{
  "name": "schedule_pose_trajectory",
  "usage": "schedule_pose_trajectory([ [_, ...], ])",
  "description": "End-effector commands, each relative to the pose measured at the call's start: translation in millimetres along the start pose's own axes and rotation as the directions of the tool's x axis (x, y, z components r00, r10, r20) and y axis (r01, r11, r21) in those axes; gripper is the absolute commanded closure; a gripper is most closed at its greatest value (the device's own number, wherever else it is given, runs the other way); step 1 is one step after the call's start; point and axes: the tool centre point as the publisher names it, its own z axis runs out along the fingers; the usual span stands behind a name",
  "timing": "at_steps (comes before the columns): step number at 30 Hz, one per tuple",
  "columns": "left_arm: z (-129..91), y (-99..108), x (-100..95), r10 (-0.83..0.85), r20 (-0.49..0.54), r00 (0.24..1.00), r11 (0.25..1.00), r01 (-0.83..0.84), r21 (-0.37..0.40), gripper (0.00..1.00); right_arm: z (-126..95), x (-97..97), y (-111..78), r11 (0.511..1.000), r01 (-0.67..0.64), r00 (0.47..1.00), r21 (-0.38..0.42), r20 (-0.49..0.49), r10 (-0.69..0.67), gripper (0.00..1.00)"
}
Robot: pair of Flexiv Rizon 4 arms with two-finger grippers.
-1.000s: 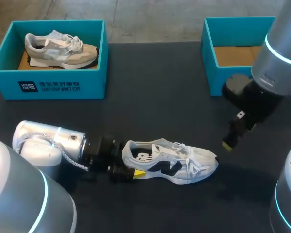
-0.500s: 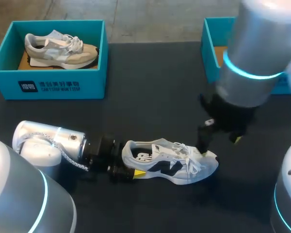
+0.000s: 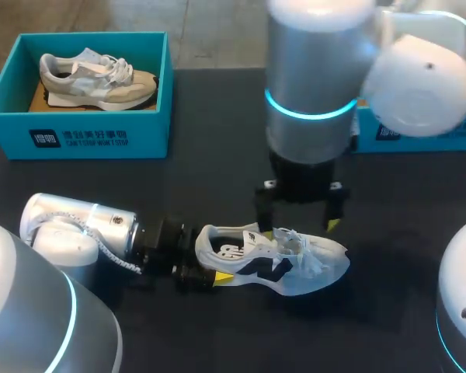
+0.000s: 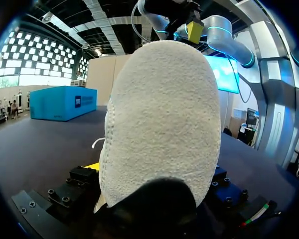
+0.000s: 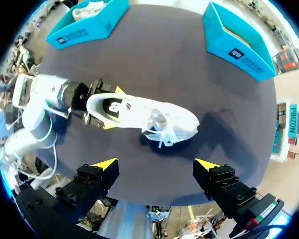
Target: Take the shoe out of the shoebox, open the shoe tongue, remove and reinsert the insole, then place the shoe into the shoebox
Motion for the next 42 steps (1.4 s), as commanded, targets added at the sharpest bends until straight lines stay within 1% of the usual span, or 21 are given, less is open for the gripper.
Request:
schedule_pose_trajectory([
  [1,2.9,2.7,1.2,0.0,0.001,1.0,1.0,0.0,-0.002,1.0,11.6,42.0,14.7,0.994,-0.009,0.994,0.113,0.111,-0.004,0.0],
  [5,2.9,2.7,1.2,0.0,0.001,1.0,1.0,0.0,-0.002,1.0,17.1,54.9,19.1,0.991,-0.061,0.988,0.122,0.146,0.043,0.0],
  [7,2.9,2.7,1.2,0.0,0.001,1.0,1.0,0.0,-0.002,1.0,18.7,60.1,21.3,0.991,-0.073,0.987,0.113,0.152,0.055,0.0],
  [13,2.9,2.7,1.2,0.0,0.001,1.0,1.0,0.0,-0.002,1.0,25.4,69.8,29.1,0.99,-0.101,0.979,0.093,0.188,0.082,0.0],
  [19,2.9,2.7,1.2,0.0,0.001,1.0,1.0,0.0,-0.002,1.0,30.8,81.0,37.2,0.986,-0.142,0.961,0.089,0.25,0.116,0.0],
  [32,2.9,2.7,1.2,0.0,0.001,1.0,1.0,0.0,-0.002,1.0,47.7,77.3,47.9,0.978,-0.196,0.936,0.064,0.309,0.168,0.0],
  [42,2.9,2.7,1.2,0.0,0.001,1.0,1.0,0.0,-0.002,1.0,61.4,62.5,55.6,0.973,-0.226,0.921,0.056,0.338,0.194,0.0],
])
